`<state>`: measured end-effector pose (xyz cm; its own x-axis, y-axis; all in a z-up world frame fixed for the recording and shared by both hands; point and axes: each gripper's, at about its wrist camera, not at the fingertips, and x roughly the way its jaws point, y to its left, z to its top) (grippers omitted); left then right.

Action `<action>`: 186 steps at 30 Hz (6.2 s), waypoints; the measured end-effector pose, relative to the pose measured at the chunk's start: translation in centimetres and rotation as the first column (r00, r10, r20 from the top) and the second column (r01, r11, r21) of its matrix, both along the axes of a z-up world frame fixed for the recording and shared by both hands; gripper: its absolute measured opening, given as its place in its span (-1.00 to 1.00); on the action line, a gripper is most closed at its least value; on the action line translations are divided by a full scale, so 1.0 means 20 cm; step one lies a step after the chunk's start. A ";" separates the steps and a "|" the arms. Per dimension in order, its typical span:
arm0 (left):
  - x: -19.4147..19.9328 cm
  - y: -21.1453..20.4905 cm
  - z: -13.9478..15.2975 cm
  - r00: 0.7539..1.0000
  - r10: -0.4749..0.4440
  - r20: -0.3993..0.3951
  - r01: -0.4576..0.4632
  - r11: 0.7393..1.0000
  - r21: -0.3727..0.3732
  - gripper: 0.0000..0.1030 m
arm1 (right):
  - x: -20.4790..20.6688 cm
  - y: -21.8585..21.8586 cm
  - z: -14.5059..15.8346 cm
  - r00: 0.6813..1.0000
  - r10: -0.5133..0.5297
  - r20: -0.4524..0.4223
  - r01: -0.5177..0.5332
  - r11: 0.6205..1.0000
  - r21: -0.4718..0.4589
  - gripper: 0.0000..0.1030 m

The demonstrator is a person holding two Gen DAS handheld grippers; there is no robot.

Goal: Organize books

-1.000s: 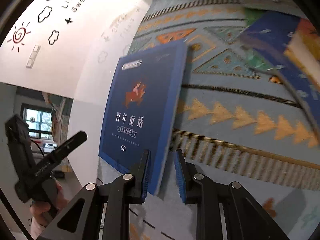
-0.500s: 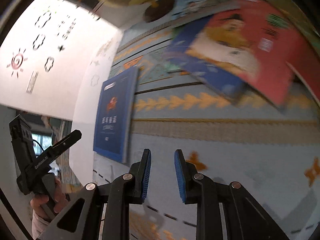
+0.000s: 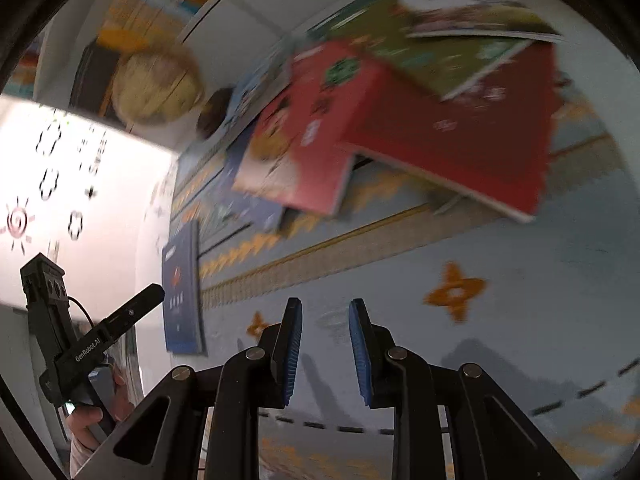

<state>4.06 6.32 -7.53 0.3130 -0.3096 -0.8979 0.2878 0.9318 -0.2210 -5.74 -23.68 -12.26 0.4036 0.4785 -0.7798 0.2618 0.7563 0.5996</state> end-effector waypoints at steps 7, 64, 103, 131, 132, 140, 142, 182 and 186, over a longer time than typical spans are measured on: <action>0.11 -0.33 -0.03 0.989 -0.149 -0.003 0.149 0.989 0.024 0.60 | -0.02 -0.28 -0.03 0.986 -0.165 -0.023 0.164 0.986 -0.012 -0.56; 0.07 -0.88 -0.36 0.808 -0.566 -0.166 0.570 0.821 -0.021 0.69 | -0.11 -0.45 -0.16 0.976 -0.216 -0.032 0.215 0.976 -0.035 0.08; 0.01 -0.87 -0.38 0.817 -0.546 -0.185 0.546 0.836 -0.057 0.78 | -0.26 -0.38 -0.21 0.974 -0.226 0.029 0.204 0.920 0.334 -0.85; 0.06 -0.20 -0.45 0.819 -0.384 -0.427 0.123 0.844 -0.522 0.75 | -0.30 -0.16 0.15 0.968 -0.015 0.250 -0.131 0.820 0.557 -0.79; 0.05 -0.18 -0.44 0.813 -0.398 -0.424 0.104 0.816 -0.568 0.69 | -0.30 -0.16 0.16 0.966 -0.012 0.257 -0.139 0.815 0.563 -0.79; -0.02 -0.23 -0.39 0.867 -0.370 -0.334 0.213 0.881 -0.423 -0.28 | -0.36 -0.16 0.08 0.986 0.022 0.168 -0.100 0.874 0.476 -0.79; -0.02 -0.26 -0.38 0.865 -0.378 -0.330 0.229 0.883 -0.411 -0.28 | -0.37 -0.13 0.07 0.992 0.063 0.112 -0.101 0.920 0.378 -0.79; -0.02 0.45 0.10 0.990 -0.117 -0.076 0.092 0.957 -0.273 -0.25 | 0.13 0.63 0.58 0.781 0.501 0.373 -0.532 0.846 -0.022 -0.79; 0.02 0.65 0.06 0.997 -0.022 -0.077 0.001 0.967 -0.256 -0.25 | 0.28 0.85 0.56 0.737 0.569 0.364 -0.600 0.799 -0.035 -0.79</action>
